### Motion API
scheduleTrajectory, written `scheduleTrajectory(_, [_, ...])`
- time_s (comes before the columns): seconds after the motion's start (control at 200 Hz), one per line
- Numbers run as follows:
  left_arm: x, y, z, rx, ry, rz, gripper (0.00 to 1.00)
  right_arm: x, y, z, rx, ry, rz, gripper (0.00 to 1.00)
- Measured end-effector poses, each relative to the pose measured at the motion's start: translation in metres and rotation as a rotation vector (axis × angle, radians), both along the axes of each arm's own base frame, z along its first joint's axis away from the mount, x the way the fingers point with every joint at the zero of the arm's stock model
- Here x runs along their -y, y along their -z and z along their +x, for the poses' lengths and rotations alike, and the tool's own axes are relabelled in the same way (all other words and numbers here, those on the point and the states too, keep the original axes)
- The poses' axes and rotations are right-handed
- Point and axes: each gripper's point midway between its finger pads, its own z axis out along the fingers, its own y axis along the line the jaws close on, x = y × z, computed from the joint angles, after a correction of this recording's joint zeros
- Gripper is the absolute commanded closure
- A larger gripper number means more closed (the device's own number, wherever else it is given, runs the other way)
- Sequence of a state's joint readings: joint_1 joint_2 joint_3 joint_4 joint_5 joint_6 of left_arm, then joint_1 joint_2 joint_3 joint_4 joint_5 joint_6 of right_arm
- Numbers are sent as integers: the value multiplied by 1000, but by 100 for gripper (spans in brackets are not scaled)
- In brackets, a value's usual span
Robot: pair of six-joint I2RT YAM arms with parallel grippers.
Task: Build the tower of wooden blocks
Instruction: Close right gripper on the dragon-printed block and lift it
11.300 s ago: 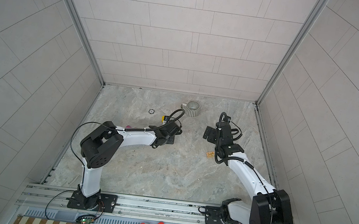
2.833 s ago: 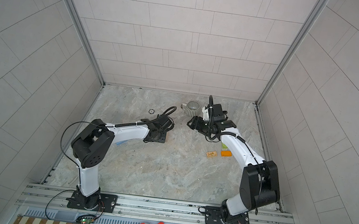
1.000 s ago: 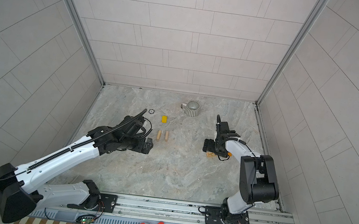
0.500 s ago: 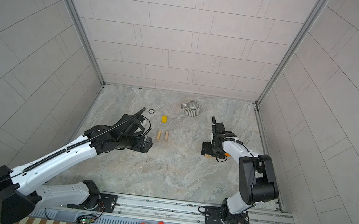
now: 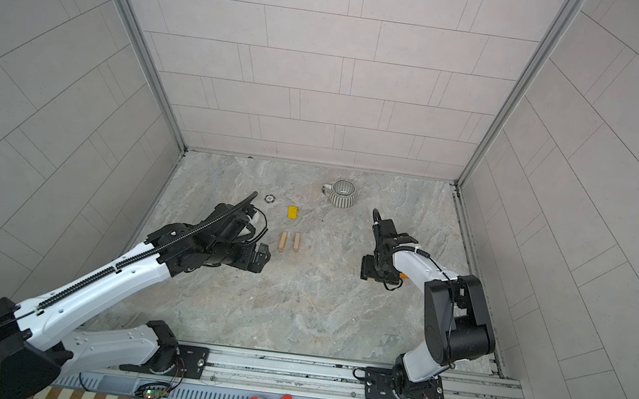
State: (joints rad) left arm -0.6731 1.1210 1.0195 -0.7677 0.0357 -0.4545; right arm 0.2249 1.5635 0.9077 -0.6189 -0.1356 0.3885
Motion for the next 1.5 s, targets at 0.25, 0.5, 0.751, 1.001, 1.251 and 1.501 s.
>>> scheduleTrajectory(0.25, [-8, 5, 3, -3, -28, 17, 0, -4, 0, 6, 1, 8, -16, 41])
scheduleTrajectory(0.5, [-16, 7, 7, 2, -57, 34, 0, -5, 0, 7, -5, 11, -38, 27])
scheduleTrajectory(0.751, [-19, 17, 4, -15, -60, 51, 0, -6, -3, 7, -3, 0, -72, 20])
scheduleTrajectory(1.001, [-21, 17, 5, -15, -66, 50, 0, -3, -7, 9, -5, -17, -98, 21])
scheduleTrajectory(1.251, [-22, 18, 7, -15, -75, 49, 0, -4, 3, 12, -37, -51, -108, 26])
scheduleTrajectory(1.501, [-25, 21, 9, -28, -86, 53, 0, -4, 13, 9, -68, -61, -115, 29])
